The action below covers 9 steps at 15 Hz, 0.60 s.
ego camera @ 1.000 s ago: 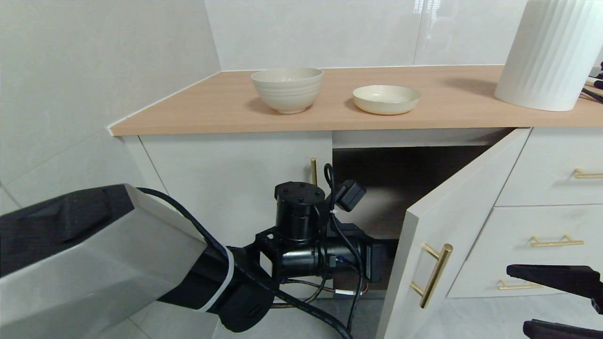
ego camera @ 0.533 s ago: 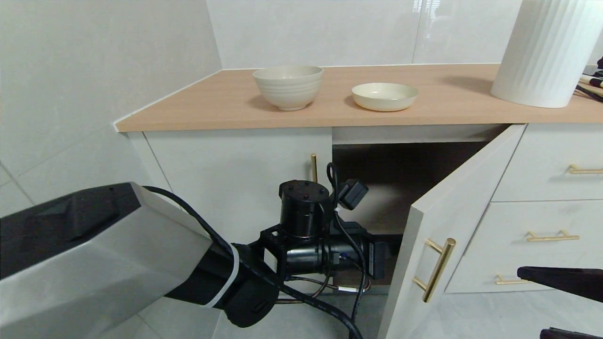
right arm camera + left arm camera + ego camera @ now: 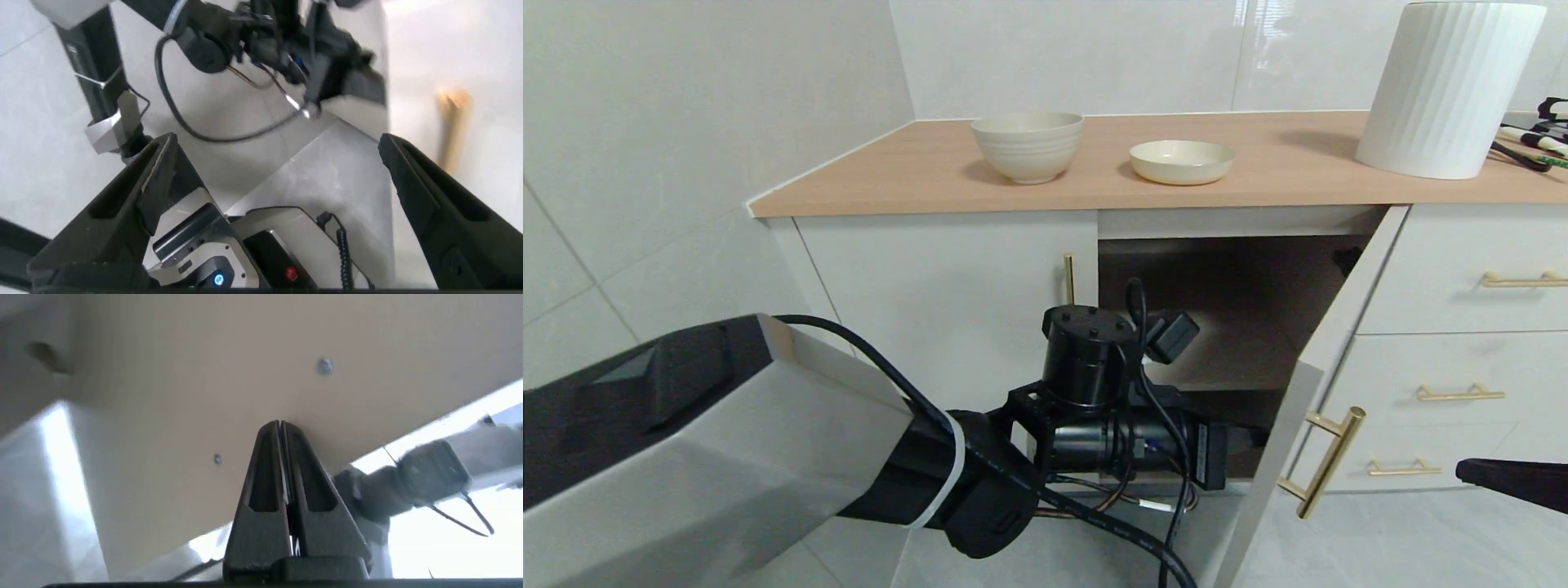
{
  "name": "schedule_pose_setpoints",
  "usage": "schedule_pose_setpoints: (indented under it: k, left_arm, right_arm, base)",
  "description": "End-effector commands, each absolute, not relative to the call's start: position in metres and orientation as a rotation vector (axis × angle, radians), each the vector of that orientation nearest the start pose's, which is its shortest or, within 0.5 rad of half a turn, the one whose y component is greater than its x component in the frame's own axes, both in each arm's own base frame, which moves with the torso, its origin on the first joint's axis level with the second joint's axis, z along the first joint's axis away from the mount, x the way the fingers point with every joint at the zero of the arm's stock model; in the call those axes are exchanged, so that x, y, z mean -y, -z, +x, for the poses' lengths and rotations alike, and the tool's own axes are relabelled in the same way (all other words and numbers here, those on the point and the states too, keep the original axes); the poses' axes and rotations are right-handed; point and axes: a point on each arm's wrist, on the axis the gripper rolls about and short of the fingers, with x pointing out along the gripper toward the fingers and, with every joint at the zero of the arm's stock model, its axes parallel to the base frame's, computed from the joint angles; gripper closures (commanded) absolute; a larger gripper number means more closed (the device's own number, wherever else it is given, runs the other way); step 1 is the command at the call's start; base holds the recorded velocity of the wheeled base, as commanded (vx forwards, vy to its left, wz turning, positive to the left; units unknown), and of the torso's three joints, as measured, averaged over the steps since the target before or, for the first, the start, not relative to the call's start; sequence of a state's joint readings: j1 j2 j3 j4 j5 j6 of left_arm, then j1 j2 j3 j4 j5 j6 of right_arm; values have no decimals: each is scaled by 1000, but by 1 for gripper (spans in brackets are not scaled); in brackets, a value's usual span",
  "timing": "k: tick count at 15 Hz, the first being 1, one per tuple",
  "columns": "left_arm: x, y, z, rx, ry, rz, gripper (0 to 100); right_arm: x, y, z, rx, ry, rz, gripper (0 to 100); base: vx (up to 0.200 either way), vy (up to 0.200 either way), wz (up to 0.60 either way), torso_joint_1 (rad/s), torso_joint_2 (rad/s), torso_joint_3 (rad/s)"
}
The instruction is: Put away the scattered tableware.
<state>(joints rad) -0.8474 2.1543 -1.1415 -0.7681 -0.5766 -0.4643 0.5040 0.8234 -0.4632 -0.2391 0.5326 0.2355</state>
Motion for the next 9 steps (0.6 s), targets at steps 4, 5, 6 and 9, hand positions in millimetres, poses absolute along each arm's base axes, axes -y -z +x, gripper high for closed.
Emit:
schedule_pose_setpoints:
  k: [4, 5, 6, 9]
  left_arm:
    - [386, -135, 228, -640, 1475, -299, 100]
    - [397, -142, 216, -651, 1509, -287, 100]
    - [399, -146, 212, -648, 1516, -286, 100]
    - [389, -150, 219, -621, 1427, -294, 100]
  right_arm:
    - [-48, -217, 60, -229, -1107, 214, 0]
    - [-46, -218, 55, -219, -1155, 212, 0]
    - [-46, -218, 53, -211, -1171, 212, 0]
    - [-46, -218, 54, -216, -1172, 212, 0]
  base:
    - [0, 0, 0, 0, 0, 0]
    - [0, 0, 0, 0, 0, 0]
    - [0, 0, 0, 0, 0, 0]
    - [0, 0, 0, 0, 0, 0]
